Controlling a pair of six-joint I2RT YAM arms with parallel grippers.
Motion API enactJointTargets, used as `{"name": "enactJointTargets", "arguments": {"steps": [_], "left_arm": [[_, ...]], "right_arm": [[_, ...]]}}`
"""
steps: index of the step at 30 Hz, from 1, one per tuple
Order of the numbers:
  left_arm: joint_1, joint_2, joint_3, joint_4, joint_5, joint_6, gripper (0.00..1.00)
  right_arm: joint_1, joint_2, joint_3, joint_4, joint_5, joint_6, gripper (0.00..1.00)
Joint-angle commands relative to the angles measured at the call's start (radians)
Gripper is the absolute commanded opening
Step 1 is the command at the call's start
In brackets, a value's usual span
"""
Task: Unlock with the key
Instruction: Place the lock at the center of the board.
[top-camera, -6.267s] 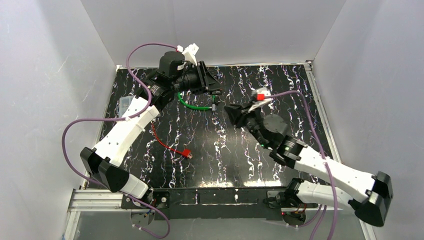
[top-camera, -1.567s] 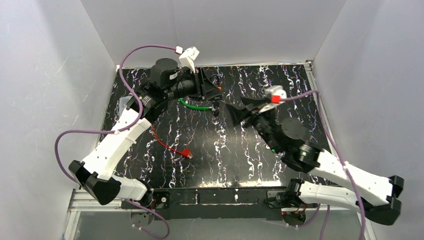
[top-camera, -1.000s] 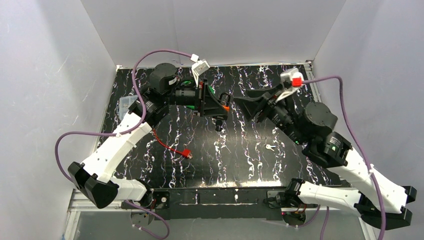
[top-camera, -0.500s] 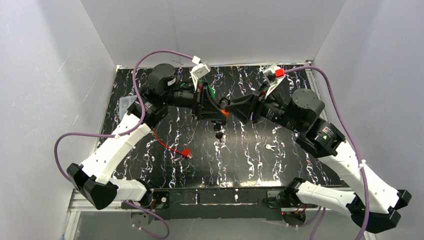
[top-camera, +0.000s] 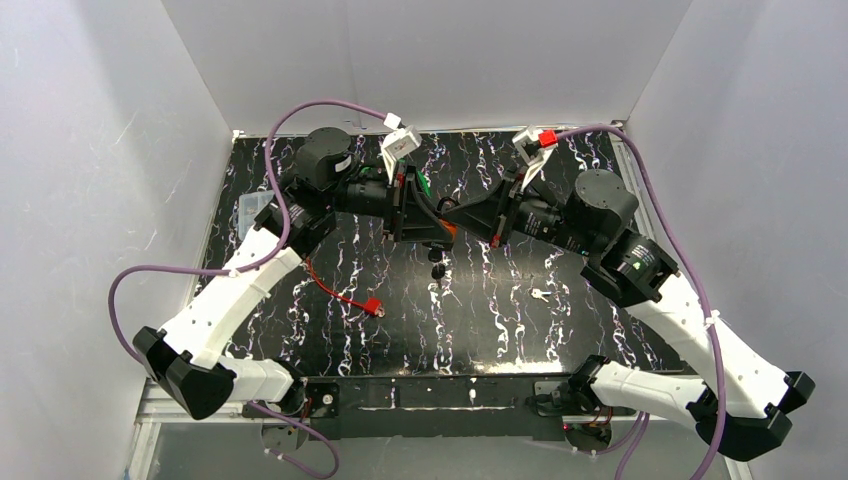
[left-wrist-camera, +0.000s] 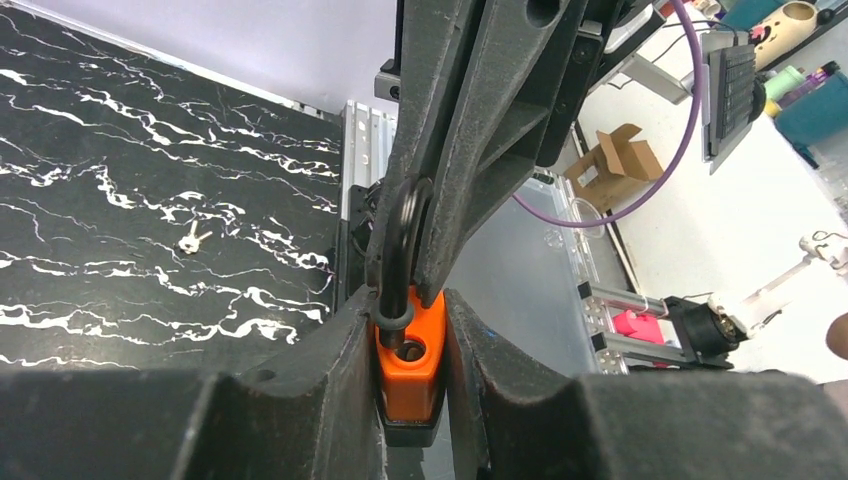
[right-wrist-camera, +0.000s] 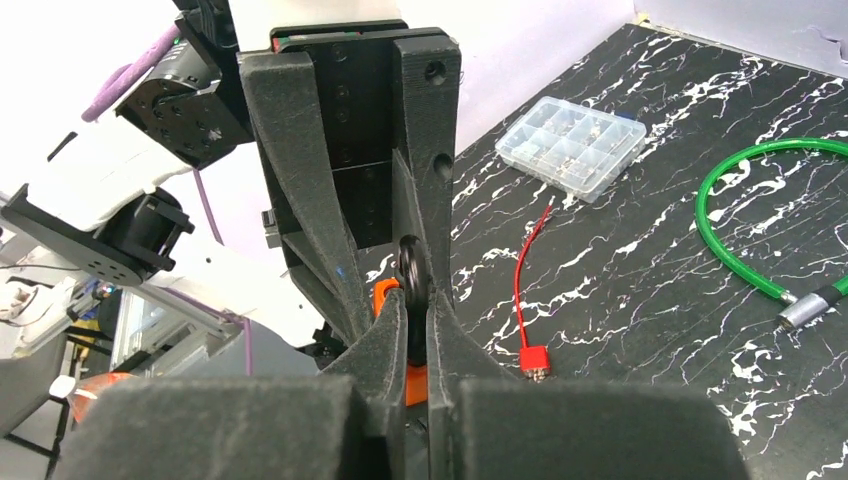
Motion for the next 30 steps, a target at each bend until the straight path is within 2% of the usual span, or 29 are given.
{"name": "enactJointTargets", "arguments": {"steps": [1,7,11,12,13,14,16,18,21,25,29,30], "left_arm": [[-0.009,-0.063,0.021,-0.048,-0.001,0.101,0.02],[-0.013,-0.093,0.050,-0.184,-0.217,0.283,0.00],[-0.013,-0.094,0.064,-0.232,-0.197,0.323,0.02],[-0.013,-0.097,0.060,-0.236,-0.180,0.323,0.15],[-0.013,-0.103,0.051,-0.237,-0.166,0.322,0.37],[-0.013,-0.113,0.038,-0.233,-0.148,0.323,0.51],[-0.012,-0.138,0.005,-0.216,-0.112,0.337,0.63],[-0.013,-0.167,-0.034,-0.188,-0.091,0.350,0.68],[-0.013,-0.190,-0.065,-0.163,-0.081,0.363,0.68],[-0.012,-0.185,-0.082,-0.129,-0.111,0.365,0.73],[-0.013,-0.175,-0.095,-0.098,-0.191,0.367,0.87],[-0.013,-0.169,-0.095,-0.085,-0.187,0.360,0.87]], "right_arm": [[-0.010,-0.024,0.033,0.041,0.064,-0.018,0.01],[-0.010,-0.040,0.030,0.023,0.143,-0.052,0.01],[-0.009,-0.034,0.000,0.056,0.139,-0.033,0.01],[-0.009,-0.038,-0.010,0.071,0.143,-0.030,0.01],[-0.009,-0.042,-0.014,0.082,0.148,-0.030,0.01],[-0.009,-0.046,-0.014,0.086,0.152,-0.034,0.01],[-0.009,-0.050,-0.009,0.086,0.156,-0.038,0.01],[-0.009,-0.053,-0.005,0.086,0.152,-0.041,0.01],[-0.009,-0.060,-0.007,0.098,0.136,-0.040,0.01],[-0.008,-0.065,-0.022,0.126,0.093,-0.023,0.01],[-0.006,-0.070,-0.034,0.142,0.056,-0.018,0.01],[-0.004,-0.070,-0.035,0.143,0.054,-0.019,0.01]]}}
